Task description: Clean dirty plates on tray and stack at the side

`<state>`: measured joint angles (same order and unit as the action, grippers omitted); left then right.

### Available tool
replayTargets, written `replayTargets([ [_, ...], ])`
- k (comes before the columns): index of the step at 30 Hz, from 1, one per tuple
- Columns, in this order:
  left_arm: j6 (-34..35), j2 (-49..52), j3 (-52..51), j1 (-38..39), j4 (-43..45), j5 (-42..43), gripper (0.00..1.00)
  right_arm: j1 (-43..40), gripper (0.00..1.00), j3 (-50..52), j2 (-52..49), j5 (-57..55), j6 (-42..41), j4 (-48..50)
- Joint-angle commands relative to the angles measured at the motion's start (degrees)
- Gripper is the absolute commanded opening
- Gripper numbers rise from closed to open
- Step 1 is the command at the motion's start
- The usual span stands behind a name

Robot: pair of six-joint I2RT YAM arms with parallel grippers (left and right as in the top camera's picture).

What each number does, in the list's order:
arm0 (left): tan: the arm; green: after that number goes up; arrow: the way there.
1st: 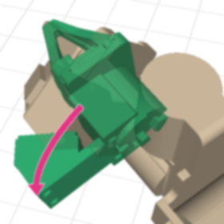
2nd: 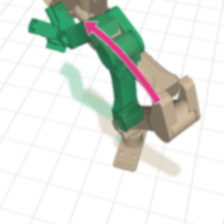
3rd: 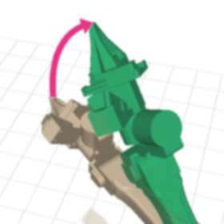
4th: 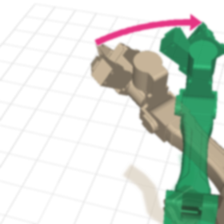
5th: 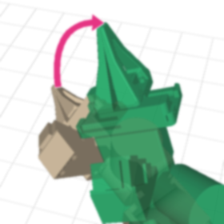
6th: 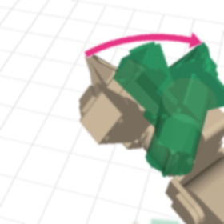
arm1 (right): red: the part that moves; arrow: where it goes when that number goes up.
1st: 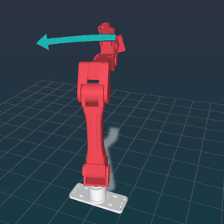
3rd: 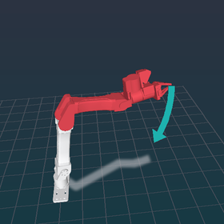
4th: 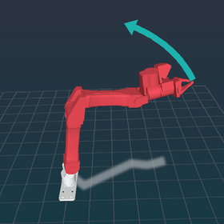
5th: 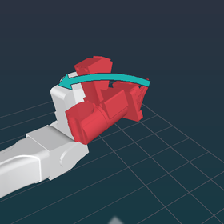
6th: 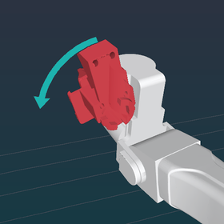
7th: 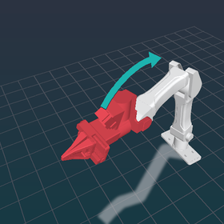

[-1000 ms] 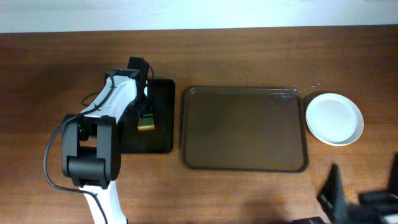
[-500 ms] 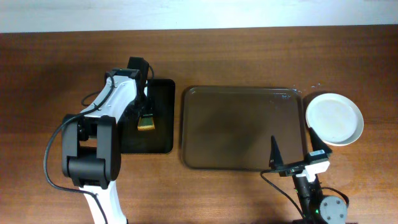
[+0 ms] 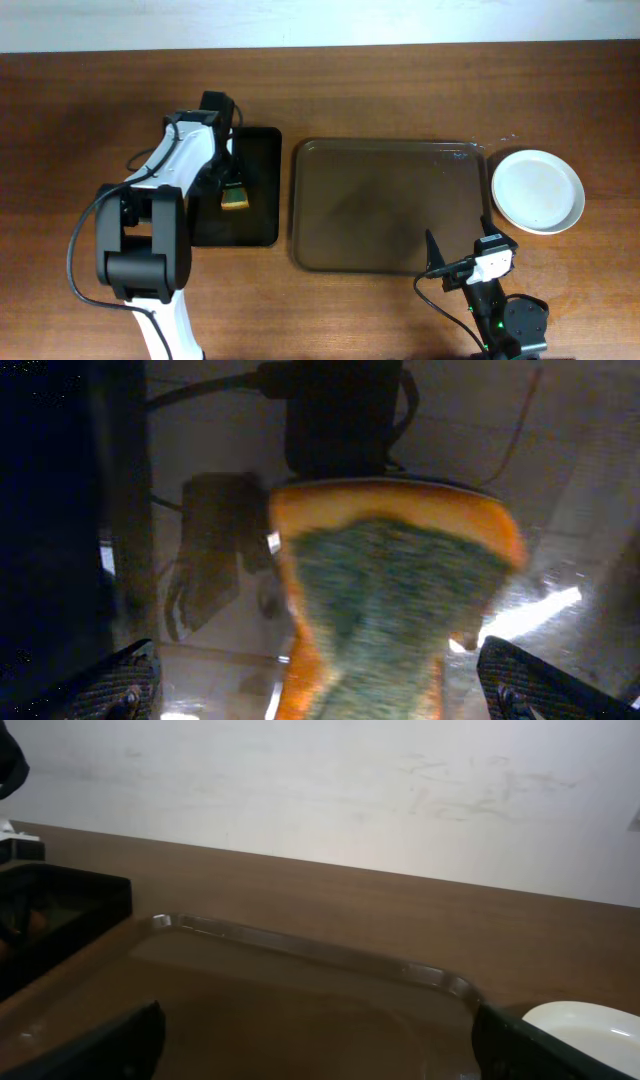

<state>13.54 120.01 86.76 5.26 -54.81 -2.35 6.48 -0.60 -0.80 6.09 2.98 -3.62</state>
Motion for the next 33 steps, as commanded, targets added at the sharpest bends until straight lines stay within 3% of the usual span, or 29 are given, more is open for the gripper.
replayTargets([
  [1,-0.1,-0.8,-0.3,-0.6,0.0,-0.2,1.0,0.2,0.98,0.3,0.3,0.8,-0.4,-0.3],
  [7,-0.1,-2.8,-0.4,-0.5,-0.1,-0.4,1.0,0.2,0.98,0.3,0.3,0.8,-0.4,-0.3],
  [10,-0.1,-13.4,-0.4,0.2,-0.1,-0.4,1.0,0.2,0.98,0.3,0.3,0.8,-0.4,-0.3],
  [17,-0.1,-55.6,-0.4,-0.2,0.0,-0.5,1.0,0.2,0.98,0.3,0.3,0.8,-0.4,-0.3],
  [21,-0.6,-77.4,-1.3,-0.1,-3.2,-5.4,1.0,0.2,0.98,0.3,0.3,0.8,-0.4,-0.3],
  [29,-0.5,-109.6,-24.9,-0.2,-5.2,-9.3,1.0,0.2,0.98,0.3,0.3,0.8,-0.4,-0.3],
  [31,-0.5,-114.3,-33.2,-0.6,0.5,-10.1,1.0,0.2,0.98,0.3,0.3,0.8,-0.4,-0.3],
  [33,0.0,-118.2,-41.4,-1.9,11.9,-9.3,1.0,0.2,0.98,0.3,0.3,0.8,-0.4,-0.3],
])
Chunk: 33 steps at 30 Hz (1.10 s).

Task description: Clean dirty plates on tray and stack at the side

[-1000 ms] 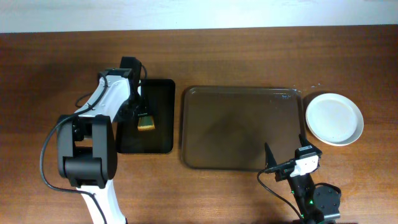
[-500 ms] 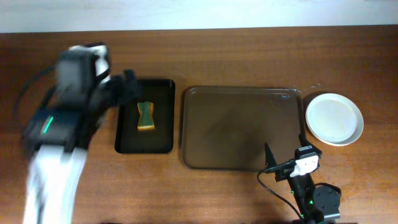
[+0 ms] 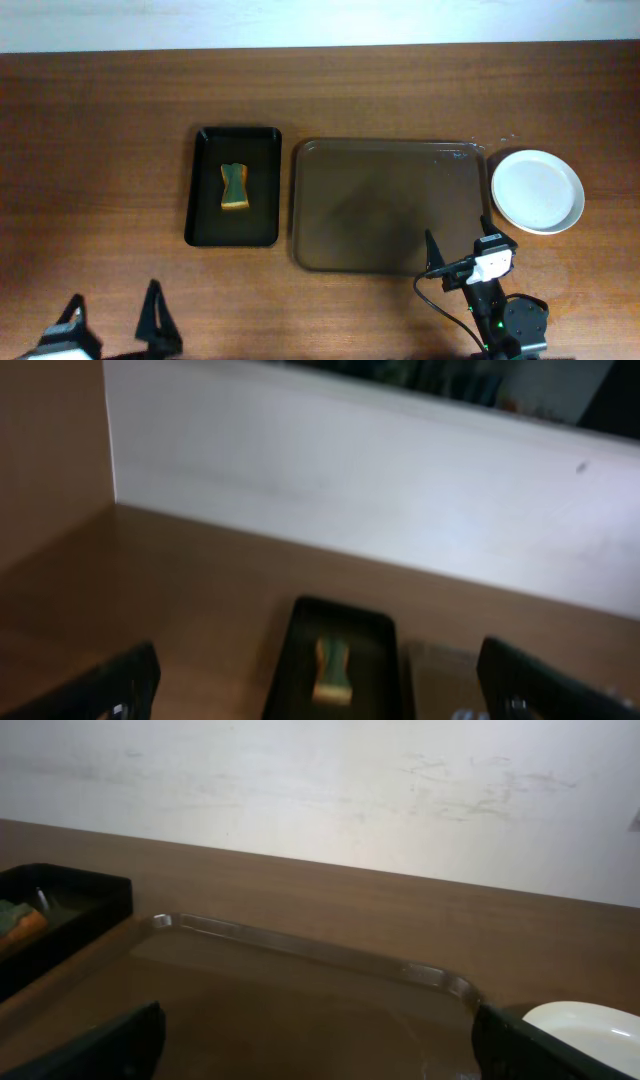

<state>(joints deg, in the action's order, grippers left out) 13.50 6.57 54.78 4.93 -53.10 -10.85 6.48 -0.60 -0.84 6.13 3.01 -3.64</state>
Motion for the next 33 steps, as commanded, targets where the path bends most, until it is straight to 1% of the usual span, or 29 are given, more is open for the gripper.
replayTargets([
  [1,0.0,-5.9,-12.5,-2.0,15.5,0.3,1.0,0.2,0.98,0.3,0.3,0.7,-0.4,-0.2],
  [4,0.0,-6.2,-22.0,-2.3,35.4,3.1,1.0,0.2,0.98,0.3,0.3,0.7,-0.4,-0.2],
  [8,0.2,-6.2,-38.3,-2.3,70.4,5.2,1.0,0.2,0.98,0.3,0.3,0.7,-0.4,-0.2],
  [9,0.2,-6.2,-40.9,-2.3,74.4,5.4,1.0,0.2,0.98,0.3,0.3,0.7,-0.4,-0.2],
  [11,0.2,-6.2,-45.4,-2.3,78.0,5.7,1.0,0.2,0.98,0.3,0.3,0.7,-0.4,-0.2],
  [17,0.2,-6.2,-54.4,-3.8,77.1,5.5,1.0,0.2,0.98,0.3,0.3,0.7,-0.5,-0.2],
  [20,0.2,-6.2,-54.3,-5.6,68.0,5.2,1.0,0.2,0.98,0.3,0.3,0.7,-0.4,-0.2],
  [24,0.2,-6.2,-54.3,-6.0,51.3,5.1,1.0,0.2,0.98,0.3,0.3,0.7,-0.4,-0.2],
  [25,0.2,-6.2,-54.3,-5.9,48.8,5.1,1.0,0.2,0.98,0.3,0.3,0.7,-0.5,-0.2],
  [27,-1.6,-6.2,-54.3,-5.8,48.8,5.1,1.0,0.2,0.98,0.3,0.3,0.7,-0.4,-0.2],
  [33,-1.6,-6.2,-54.2,-5.8,48.5,8.7,1.0,0.2,0.98,0.3,0.3,0.7,-0.4,-0.2],
])
